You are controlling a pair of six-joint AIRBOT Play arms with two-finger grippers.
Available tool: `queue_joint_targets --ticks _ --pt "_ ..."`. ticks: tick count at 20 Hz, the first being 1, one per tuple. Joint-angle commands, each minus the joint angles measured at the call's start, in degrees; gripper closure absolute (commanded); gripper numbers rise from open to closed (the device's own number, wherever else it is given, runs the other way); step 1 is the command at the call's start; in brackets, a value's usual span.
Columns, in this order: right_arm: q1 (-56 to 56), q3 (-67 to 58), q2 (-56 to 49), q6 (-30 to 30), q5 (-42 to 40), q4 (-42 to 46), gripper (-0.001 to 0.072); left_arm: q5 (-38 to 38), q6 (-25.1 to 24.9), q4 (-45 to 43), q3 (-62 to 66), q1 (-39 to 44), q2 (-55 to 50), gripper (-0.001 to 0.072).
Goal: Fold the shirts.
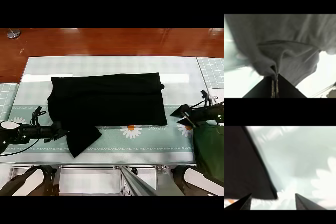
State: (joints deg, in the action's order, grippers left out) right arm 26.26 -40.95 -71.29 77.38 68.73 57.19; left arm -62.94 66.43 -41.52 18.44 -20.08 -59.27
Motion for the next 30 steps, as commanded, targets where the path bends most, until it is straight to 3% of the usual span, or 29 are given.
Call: queue_joint_targets --ticks 1,8,9,10,11,12,17,24,26,30 --pt "-3.9 2.7 -0.6 0.6 0.8 2.1 0.0099 -0.1 -0.4 0.6 0.3 0.7 0.0 0.0687" --pt "-11.7 -0.2 -6.7 0.9 -4.3 -6.0 0.0101 -1.2 -0.4 0.6 1.2 0.5 0.0 0.0686" --pt "-12.4 -1.2 -7.1 0.9 -4.2 -6.2 0.0156 -2.5 -0.5 0.6 2.3 -0.2 0.0 0.0686" --pt "-12.9 -2.1 -7.3 0.9 -4.2 -6.0 0.0307 -3.8 -1.2 0.6 3.6 -1.2 0.0 0.0686" --pt "-12.9 -2.8 -7.2 0.7 -4.2 -5.7 0.0563 -4.7 -1.5 0.6 4.9 -2.2 0.0 0.0686" --pt "-12.9 -3.4 -7.2 0.2 -4.2 -5.7 0.0681 -5.5 -1.5 0.6 6.3 -3.3 0.0 0.0686" --pt "-12.1 -4.8 -6.6 -2.8 2.8 -3.4 0.0681 -14.3 -4.5 0.6 10.0 -8.1 2.1 0.0686" --pt "-12.0 1.2 7.2 -3.5 4.1 -1.0 0.068 -19.7 -1.8 -1.6 9.9 -14.6 14.1 0.0687" --pt "-12.0 1.2 10.0 -2.0 2.0 -1.2 0.068 -19.3 -0.2 -3.5 9.9 -14.5 14.4 0.0687" --pt "-12.1 -1.7 6.7 -1.5 -3.6 -1.4 0.068 -9.5 -0.2 -0.9 11.1 -13.6 10.3 0.0687"
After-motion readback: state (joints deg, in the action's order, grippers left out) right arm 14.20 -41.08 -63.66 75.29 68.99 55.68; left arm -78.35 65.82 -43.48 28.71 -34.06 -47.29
